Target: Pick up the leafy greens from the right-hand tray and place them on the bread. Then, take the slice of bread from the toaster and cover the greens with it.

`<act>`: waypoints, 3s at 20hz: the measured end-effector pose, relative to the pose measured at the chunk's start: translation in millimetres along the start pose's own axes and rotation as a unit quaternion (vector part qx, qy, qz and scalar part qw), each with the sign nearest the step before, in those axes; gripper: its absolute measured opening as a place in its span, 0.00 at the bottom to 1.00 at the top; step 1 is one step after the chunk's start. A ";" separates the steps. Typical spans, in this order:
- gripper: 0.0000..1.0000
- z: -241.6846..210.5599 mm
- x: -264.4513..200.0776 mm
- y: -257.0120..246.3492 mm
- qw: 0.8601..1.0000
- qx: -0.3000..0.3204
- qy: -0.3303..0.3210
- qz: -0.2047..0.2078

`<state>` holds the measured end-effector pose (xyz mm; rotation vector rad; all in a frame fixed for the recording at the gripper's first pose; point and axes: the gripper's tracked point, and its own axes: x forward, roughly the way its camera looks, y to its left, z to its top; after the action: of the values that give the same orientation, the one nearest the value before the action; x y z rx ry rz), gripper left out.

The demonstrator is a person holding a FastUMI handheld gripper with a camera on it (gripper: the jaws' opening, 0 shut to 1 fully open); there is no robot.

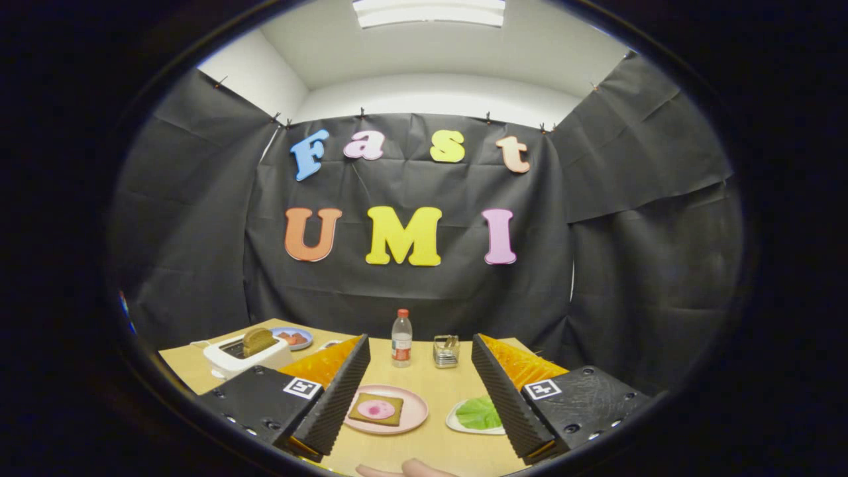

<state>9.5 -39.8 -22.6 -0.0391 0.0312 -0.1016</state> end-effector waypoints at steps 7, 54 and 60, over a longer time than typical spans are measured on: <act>0.95 -46.3 43.3 -70.4 0.997 0.040 0.052 -0.036; 0.01 -184.0 144.1 -152.0 0.947 0.051 0.303 -0.091; 0.00 -149.2 119.2 -100.0 0.960 0.018 0.269 -0.081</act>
<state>113.0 -157.0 -171.0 0.0238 0.5714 -0.2743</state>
